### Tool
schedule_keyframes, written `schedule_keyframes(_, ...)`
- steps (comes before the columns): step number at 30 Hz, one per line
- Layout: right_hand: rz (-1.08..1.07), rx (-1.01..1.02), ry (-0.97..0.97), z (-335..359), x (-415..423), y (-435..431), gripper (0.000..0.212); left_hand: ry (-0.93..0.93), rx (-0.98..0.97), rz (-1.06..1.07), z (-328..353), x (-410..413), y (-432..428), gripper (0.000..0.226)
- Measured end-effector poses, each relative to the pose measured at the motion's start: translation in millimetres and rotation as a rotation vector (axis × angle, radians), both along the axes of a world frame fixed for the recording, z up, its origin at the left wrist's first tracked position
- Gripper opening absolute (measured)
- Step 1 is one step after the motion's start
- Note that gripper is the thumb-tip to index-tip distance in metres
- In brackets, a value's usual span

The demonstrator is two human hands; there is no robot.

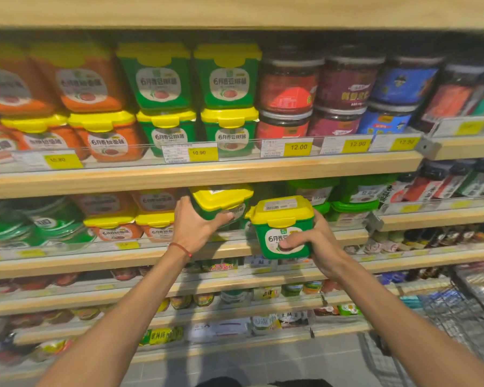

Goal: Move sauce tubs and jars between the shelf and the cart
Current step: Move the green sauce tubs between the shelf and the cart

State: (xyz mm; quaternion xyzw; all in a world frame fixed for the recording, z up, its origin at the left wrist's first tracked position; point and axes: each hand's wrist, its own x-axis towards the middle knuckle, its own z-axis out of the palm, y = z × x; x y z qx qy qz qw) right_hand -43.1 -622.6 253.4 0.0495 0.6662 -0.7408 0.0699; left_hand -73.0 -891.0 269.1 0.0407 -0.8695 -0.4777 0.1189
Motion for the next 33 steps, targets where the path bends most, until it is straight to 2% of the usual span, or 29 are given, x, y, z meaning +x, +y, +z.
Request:
schedule_keyframes(2, 0.002, 0.006, 0.005, 1, 1, -3, 0.119, -0.008, 0.003, 0.008, 0, 1, 2, 0.071)
schedule_keyframes(7, 0.010, 0.004, 0.011, 2, 2, -2, 0.118, 0.003, 0.076, 0.048, -5, 0, 3, 0.081)
schedule_keyframes(11, 0.015, 0.005, 0.017, 4, 6, -4, 0.116, 0.023, 0.331, 0.105, -11, -1, 4, 0.041)
schedule_keyframes(12, 0.017, 0.006, 0.016, 4, 7, -4, 0.115, 0.022, 0.380, 0.135, -9, -1, 5, 0.037)
schedule_keyframes(13, 0.018, 0.005, 0.014, 5, 8, -5, 0.115, 0.010, 0.419, 0.165, -7, -1, 6, 0.040)
schedule_keyframes(16, 0.030, -0.003, 0.007, 8, 10, -7, 0.115, 0.008, 0.472, 0.216, -5, -3, 6, 0.067)
schedule_keyframes(26, 0.054, -0.034, -0.020, 12, 20, -20, 0.116, 0.025, 0.400, 0.264, -6, -2, 18, 0.046)
schedule_keyframes(30, 0.051, -0.070, -0.033, 10, 25, -24, 0.113, -0.052, 0.480, 0.240, -2, -1, 17, 0.081)
schedule_keyframes(33, 0.039, -0.096, -0.031, 10, 28, -27, 0.111, -0.059, 0.550, 0.268, -5, 4, 17, 0.079)
